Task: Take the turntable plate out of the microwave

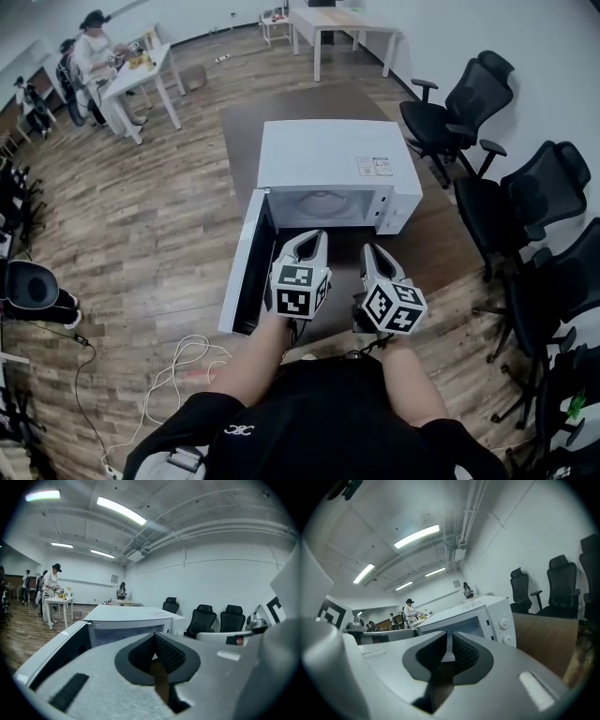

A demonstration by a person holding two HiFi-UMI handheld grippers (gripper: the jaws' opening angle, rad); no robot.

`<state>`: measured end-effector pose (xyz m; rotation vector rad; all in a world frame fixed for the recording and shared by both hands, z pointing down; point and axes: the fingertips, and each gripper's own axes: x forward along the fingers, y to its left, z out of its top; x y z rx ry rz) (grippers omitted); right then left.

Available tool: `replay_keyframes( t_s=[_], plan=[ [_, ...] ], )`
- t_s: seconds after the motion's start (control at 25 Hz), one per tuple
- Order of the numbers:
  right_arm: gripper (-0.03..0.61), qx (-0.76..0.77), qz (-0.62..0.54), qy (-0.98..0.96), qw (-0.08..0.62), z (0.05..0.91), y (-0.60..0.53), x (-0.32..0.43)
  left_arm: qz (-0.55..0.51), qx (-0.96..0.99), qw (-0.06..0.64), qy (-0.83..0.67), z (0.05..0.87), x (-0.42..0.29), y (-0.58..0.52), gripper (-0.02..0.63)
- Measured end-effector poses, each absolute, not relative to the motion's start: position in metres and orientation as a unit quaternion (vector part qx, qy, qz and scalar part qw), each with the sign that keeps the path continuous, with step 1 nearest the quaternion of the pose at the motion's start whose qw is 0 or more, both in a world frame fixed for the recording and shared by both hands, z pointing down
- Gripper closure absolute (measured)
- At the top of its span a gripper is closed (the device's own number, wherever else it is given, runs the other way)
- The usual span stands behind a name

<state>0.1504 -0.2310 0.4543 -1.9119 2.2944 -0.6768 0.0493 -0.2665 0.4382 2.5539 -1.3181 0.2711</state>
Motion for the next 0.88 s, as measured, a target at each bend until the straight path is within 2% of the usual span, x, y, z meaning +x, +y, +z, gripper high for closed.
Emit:
replay_keyframes(
  t_s=[0.32,0.48,0.68,0.88],
  plan=[
    [0.521,-0.588,-0.314,0.741,0.084,0.489,-0.266,0.146,0.091,0.865,0.146,-0.472,0.457,0.036,-0.281,0.606],
    [0.495,-0.567,-0.365,0.727,0.13,0.501,-0.294,0.149,0.087,0.86,0.151,-0.48,0.462,0.034,-0.293,0.606],
    [0.426,-0.532,-0.429,0.704,0.193,0.524,-0.338,0.151,0.098,0.854,0.15,-0.489,0.472,0.036,-0.312,0.606],
    [0.357,-0.525,-0.473,0.683,0.183,0.565,-0.383,0.144,0.115,0.847,0.158,-0.495,0.486,0.035,-0.327,0.606]
  ],
)
